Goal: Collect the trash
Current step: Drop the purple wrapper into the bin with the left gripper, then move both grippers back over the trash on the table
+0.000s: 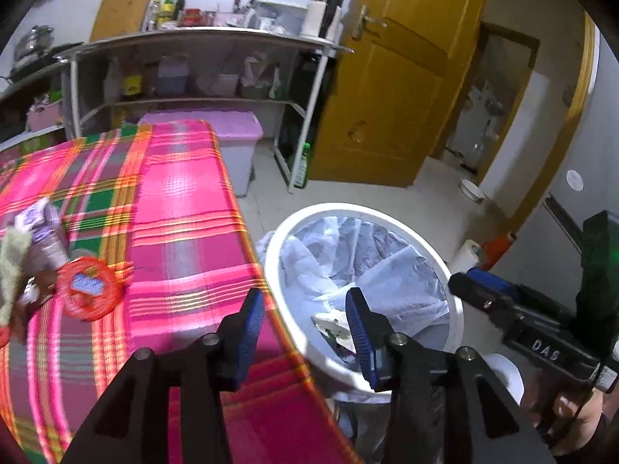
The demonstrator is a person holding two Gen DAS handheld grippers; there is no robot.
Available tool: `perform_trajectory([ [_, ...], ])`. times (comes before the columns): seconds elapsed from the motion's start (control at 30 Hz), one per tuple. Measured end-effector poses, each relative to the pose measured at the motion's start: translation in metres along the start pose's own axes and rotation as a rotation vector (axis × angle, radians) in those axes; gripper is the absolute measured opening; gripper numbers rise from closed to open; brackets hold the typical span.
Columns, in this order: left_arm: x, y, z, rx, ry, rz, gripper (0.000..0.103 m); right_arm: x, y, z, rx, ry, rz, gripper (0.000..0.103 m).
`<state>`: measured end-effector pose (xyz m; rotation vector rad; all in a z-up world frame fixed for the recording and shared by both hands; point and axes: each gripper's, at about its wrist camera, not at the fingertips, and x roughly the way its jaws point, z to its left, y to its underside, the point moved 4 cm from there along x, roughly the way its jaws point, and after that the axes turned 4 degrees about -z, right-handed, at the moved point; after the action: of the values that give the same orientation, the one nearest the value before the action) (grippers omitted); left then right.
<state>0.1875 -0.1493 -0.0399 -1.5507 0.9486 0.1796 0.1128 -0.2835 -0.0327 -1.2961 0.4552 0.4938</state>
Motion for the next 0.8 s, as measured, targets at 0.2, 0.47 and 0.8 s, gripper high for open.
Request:
perform_trajectory([
  [0.2, -0.037, 0.006, 0.01, 0.009, -0.059, -0.07, 0.043, -0.012, -0.003, 0.029, -0.055, -0.072, -0.036, 0.047],
  [0.47, -0.077, 0.018, 0.041, -0.055, -0.13, -0.111, 0.043, -0.016, -0.005, 0.065, -0.13, -0.167, -0.08, 0.052],
  [0.8, -0.11, 0.038, 0.082, -0.125, -0.258, -0.149, 0.043, -0.01, -0.003, 0.112, -0.265, -0.219, -0.075, 0.053],
])
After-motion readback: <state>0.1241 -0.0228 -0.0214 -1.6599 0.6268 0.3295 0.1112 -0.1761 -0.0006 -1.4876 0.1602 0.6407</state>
